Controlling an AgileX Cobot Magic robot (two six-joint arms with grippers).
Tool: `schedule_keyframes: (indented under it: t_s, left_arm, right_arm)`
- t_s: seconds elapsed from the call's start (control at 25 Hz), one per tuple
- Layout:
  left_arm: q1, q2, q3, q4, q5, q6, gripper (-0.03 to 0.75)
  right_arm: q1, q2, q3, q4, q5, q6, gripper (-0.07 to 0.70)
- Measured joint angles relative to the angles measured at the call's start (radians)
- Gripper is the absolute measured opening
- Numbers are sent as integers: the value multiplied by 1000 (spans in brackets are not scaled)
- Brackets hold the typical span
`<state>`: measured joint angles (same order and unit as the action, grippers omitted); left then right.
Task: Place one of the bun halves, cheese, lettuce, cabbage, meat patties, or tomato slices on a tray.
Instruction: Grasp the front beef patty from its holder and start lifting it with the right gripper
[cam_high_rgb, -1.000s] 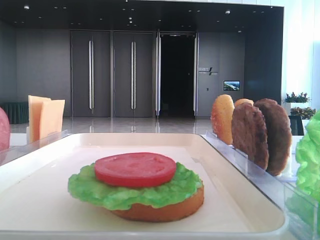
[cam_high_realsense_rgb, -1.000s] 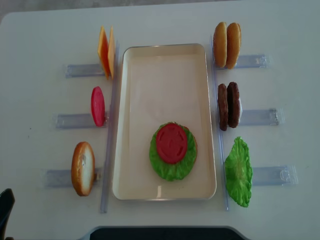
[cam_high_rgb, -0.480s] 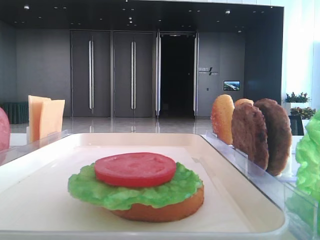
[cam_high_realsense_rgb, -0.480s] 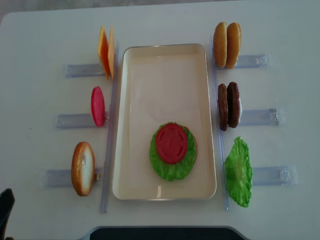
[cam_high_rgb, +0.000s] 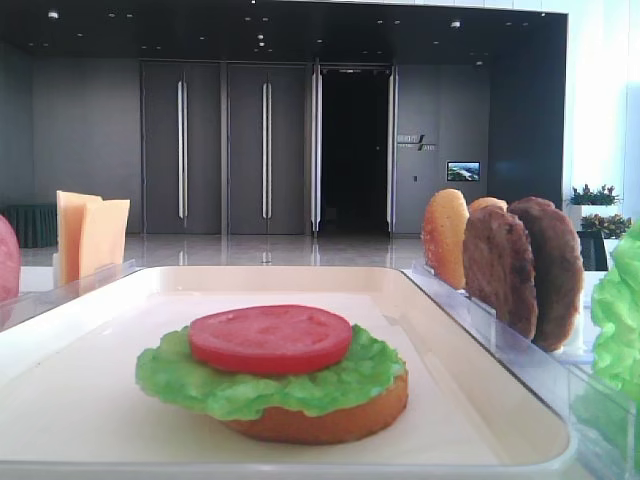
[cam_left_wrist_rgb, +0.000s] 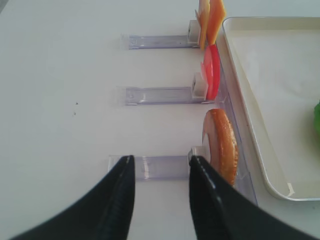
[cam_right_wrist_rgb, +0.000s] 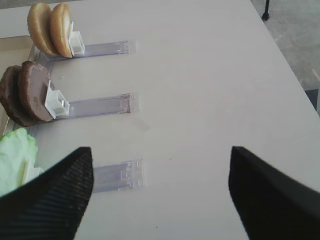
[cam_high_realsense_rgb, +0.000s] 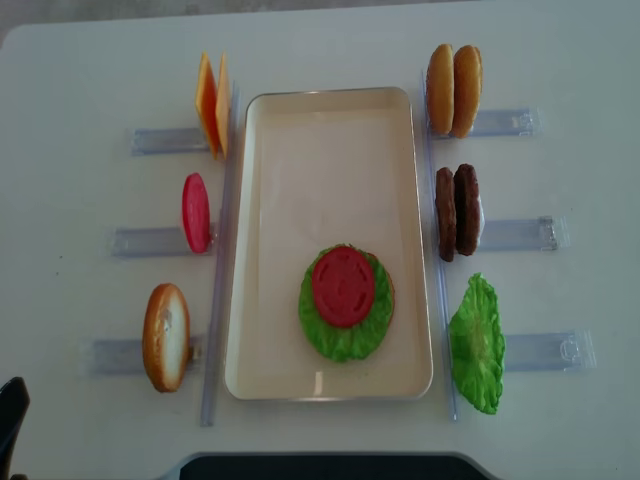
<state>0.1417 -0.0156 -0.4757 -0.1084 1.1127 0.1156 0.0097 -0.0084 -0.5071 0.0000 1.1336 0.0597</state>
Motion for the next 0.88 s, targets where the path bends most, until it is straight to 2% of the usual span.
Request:
schedule_keyframes:
  t_s: [0.88]
  left_arm:
    - [0, 0, 0, 0, 0, 0, 283]
  right_arm:
    - [0, 0, 0, 0, 0, -2, 531]
